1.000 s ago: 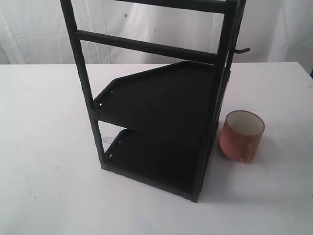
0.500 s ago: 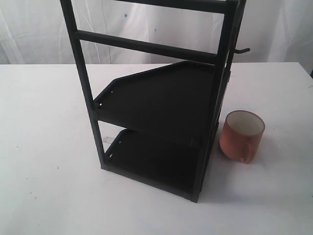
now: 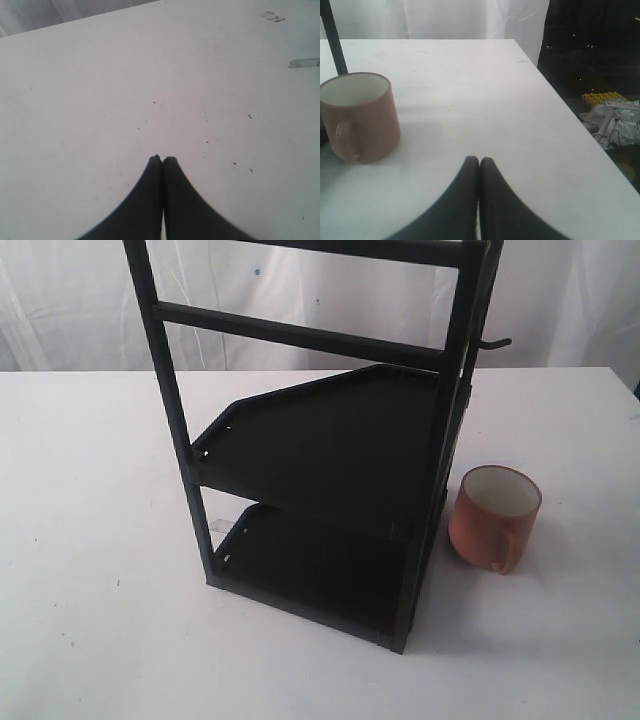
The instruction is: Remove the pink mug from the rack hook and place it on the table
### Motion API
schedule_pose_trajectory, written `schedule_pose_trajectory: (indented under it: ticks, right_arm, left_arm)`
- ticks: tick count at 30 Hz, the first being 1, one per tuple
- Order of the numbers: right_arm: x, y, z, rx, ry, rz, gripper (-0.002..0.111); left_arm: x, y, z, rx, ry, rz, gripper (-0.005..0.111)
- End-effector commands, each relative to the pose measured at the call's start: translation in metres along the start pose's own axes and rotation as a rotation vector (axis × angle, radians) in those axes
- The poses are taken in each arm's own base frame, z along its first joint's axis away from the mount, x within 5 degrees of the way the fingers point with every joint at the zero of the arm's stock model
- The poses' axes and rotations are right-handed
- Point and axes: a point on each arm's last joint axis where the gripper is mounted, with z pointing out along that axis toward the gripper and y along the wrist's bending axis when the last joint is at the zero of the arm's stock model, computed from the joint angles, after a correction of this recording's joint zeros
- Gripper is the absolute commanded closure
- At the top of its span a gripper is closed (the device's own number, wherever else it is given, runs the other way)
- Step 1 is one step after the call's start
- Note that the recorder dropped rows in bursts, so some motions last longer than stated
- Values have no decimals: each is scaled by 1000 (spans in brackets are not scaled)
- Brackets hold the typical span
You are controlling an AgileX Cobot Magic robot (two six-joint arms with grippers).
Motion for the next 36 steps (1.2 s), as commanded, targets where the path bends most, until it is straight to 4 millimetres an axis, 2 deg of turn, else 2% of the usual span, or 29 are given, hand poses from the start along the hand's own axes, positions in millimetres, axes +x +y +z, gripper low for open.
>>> schedule_pose_trajectory:
  ticks: [1,36]
  right_arm:
    - [0,0,0,6,-2,-9,108]
    - [0,0,0,6,-2,5,108]
  left_arm:
    - [1,0,0,2,-1,-14,107]
    - [1,0,0,2,-1,-14,107]
